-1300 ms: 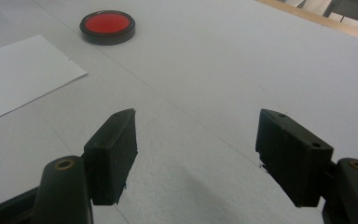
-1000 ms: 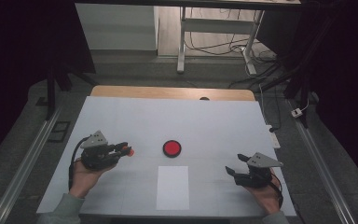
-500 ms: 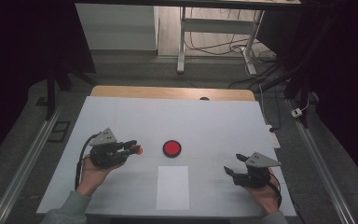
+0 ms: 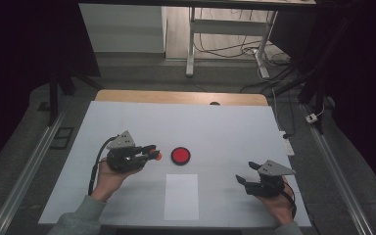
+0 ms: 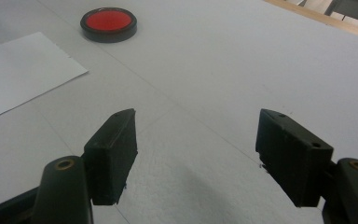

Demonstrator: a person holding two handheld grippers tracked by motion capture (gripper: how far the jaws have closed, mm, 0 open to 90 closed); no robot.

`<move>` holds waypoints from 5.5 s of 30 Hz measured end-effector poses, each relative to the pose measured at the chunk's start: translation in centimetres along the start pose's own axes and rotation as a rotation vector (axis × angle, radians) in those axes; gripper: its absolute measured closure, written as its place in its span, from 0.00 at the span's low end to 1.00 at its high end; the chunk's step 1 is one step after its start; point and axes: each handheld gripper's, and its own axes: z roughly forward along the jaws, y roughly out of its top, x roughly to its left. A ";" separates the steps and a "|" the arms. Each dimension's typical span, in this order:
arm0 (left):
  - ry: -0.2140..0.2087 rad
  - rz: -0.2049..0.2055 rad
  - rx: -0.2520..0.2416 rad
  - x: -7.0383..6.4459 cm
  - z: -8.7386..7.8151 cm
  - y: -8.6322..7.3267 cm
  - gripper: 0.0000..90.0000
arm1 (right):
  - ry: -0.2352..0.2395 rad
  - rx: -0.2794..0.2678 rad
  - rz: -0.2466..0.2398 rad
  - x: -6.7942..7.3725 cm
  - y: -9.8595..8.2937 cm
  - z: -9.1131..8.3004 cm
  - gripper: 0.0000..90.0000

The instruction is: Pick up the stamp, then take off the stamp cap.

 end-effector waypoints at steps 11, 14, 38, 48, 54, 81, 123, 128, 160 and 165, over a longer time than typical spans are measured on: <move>-0.051 0.018 0.009 -1.0 2.2 1.2 0.80 | -0.002 0.006 0.000 0.0 0.0 0.0 0.32; -0.069 0.026 0.010 -1.4 2.9 1.6 0.80 | -0.002 0.002 0.003 0.0 0.0 0.0 0.32; -0.123 0.039 0.024 -2.6 5.4 2.5 0.80 | -0.010 0.014 -0.003 0.0 -0.1 0.0 0.32; -0.106 0.047 0.036 -2.6 5.4 2.4 0.80 | -0.003 0.002 -0.001 0.1 0.1 0.1 0.32; -0.113 0.046 0.024 -2.5 5.1 2.4 0.80 | -0.002 -0.005 0.004 0.3 0.6 0.0 0.31; -0.111 0.047 0.026 -2.9 5.1 1.9 0.80 | 0.085 -0.048 -0.019 3.2 3.9 1.7 0.35; -0.124 0.032 0.042 -2.5 5.9 1.7 0.80 | 0.218 -0.047 -0.091 7.8 6.9 6.4 0.37; -0.125 0.025 0.044 -2.4 5.9 1.6 0.80 | 0.230 -0.045 -0.102 8.4 7.2 7.1 0.38; -0.133 0.023 0.053 -2.5 6.2 1.4 0.80 | 0.242 -0.069 -0.152 10.1 8.9 8.7 0.43; -0.133 0.021 0.054 -2.5 6.2 1.4 0.80 | 0.243 -0.073 -0.167 10.6 9.1 9.1 0.47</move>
